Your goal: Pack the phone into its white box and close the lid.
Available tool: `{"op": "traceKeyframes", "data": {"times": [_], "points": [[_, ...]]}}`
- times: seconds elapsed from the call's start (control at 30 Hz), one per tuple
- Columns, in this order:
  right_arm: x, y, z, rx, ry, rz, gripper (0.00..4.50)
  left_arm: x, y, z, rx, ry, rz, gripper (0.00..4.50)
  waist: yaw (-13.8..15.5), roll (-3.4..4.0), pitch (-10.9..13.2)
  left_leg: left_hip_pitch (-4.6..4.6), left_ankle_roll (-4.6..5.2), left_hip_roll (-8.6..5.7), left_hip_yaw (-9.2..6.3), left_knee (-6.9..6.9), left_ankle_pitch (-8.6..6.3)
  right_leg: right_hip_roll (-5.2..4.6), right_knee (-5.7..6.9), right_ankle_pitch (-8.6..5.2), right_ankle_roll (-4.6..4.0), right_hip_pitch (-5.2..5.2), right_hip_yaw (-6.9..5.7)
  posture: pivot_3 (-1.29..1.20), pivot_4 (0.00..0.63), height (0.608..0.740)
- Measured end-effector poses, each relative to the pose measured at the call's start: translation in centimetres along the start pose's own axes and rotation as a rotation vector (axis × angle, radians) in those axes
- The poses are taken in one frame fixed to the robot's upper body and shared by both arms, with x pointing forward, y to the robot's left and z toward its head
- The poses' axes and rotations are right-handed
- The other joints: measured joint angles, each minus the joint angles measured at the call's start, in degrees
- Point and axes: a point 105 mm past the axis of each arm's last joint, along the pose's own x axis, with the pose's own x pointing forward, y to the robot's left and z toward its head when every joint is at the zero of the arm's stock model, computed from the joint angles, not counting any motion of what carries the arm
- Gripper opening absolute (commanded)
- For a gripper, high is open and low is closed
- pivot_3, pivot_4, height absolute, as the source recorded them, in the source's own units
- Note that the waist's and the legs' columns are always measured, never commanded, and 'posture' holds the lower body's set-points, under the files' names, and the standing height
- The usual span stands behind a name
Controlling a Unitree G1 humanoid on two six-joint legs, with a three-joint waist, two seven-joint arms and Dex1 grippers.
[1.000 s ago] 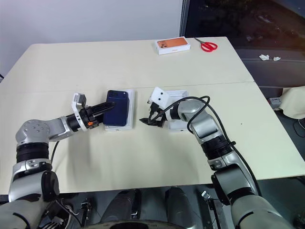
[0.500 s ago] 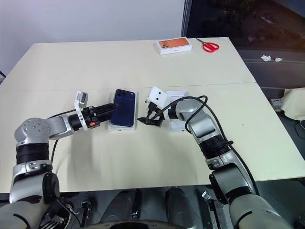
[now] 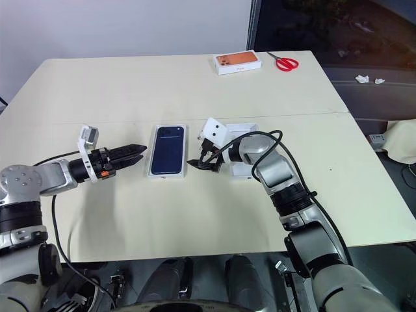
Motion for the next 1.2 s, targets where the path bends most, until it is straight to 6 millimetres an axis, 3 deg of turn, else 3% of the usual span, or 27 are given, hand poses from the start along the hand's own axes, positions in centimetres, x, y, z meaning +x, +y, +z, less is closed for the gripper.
{"op": "traceKeyframes", "data": {"times": [0.13, 0.17, 0.23, 0.43, 0.47, 0.5, 0.63, 0.87, 1.2], "points": [[0.1, -0.5, 0.2, -0.004, -0.005, -0.028, 4.46, -0.7, 1.2, 1.9, 0.113, -0.113, 0.087, 4.44, -0.1, 0.00, 0.0, 0.01, -0.02, 0.00, 0.00, -0.02, 0.01, 0.00, 0.00, 0.00, 0.00, -0.01, 0.00, 0.00, 0.150, 0.740], [0.2, -0.7, 0.1, 0.000, -0.003, -0.038, 4.46, -0.9, 1.5, 2.2, 0.125, -0.134, 0.107, 4.20, -0.1, 0.00, 0.0, 0.01, -0.01, 0.01, 0.00, -0.03, 0.01, 0.00, 0.00, 0.00, 0.00, -0.02, 0.01, 0.00, 0.150, 0.740], [0.5, -1.1, 0.0, 0.009, -0.002, -0.064, 3.91, -1.1, 2.0, 2.4, 0.141, -0.156, 0.134, 3.63, -0.1, 0.00, 0.0, 0.00, -0.01, 0.01, 0.01, -0.02, 0.00, 0.00, 0.00, 0.00, 0.00, -0.02, 0.01, 0.00, 0.150, 0.740], [1.3, -2.1, -0.7, 0.000, 0.022, -0.158, 0.97, -0.1, 3.4, 2.0, 0.155, -0.195, 0.198, 0.58, 0.1, 0.00, 0.0, -0.01, 0.00, -0.01, 0.02, 0.01, 0.00, -0.01, -0.01, 0.00, 0.00, 0.00, 0.01, 0.00, 0.150, 0.740], [1.5, -2.2, -0.7, -0.012, 0.024, -0.166, 0.46, 0.1, 3.7, 1.9, 0.158, -0.198, 0.217, 0.13, 0.0, 0.00, 0.0, -0.01, 0.00, -0.01, 0.01, 0.00, 0.00, -0.01, 0.00, 0.00, 0.00, -0.01, 0.00, 0.00, 0.150, 0.740], [1.6, -2.1, -0.7, -0.029, 0.026, -0.172, 0.05, 0.2, 4.2, 1.8, 0.160, -0.199, 0.240, 0.00, 0.0, 0.00, 0.0, -0.01, 0.00, -0.01, 0.01, 0.00, 0.00, -0.01, 0.00, 0.00, 0.00, -0.01, 0.00, 0.00, 0.150, 0.740], [2.7, -1.2, -1.1, -0.083, 0.041, -0.171, 0.05, 1.5, 5.2, 0.9, 0.174, -0.193, 0.293, 0.00, -0.1, 0.00, 0.0, -0.01, 0.00, -0.01, 0.01, 0.00, 0.00, 0.00, 0.01, 0.00, 0.00, -0.02, 0.00, 0.00, 0.150, 0.740], [3.7, -0.1, -1.3, -0.106, 0.046, -0.153, 0.05, 4.6, 4.9, -1.1, 0.183, -0.121, 0.264, 0.00, -0.1, 0.00, 0.0, -0.02, 0.00, -0.01, 0.02, 0.03, 0.00, 0.01, 0.02, 0.00, 0.00, -0.01, 0.00, 0.00, 0.150, 0.740], [3.8, 0.2, -1.7, -0.102, 0.063, -0.151, 0.05, 5.1, 4.5, -2.3, 0.185, -0.079, 0.238, 0.00, 0.0, 0.00, 0.0, 0.01, 0.00, -0.01, 0.01, 0.08, 0.00, 0.01, 0.02, 0.00, 0.00, 0.06, -0.01, 0.00, 0.150, 0.740]]}}
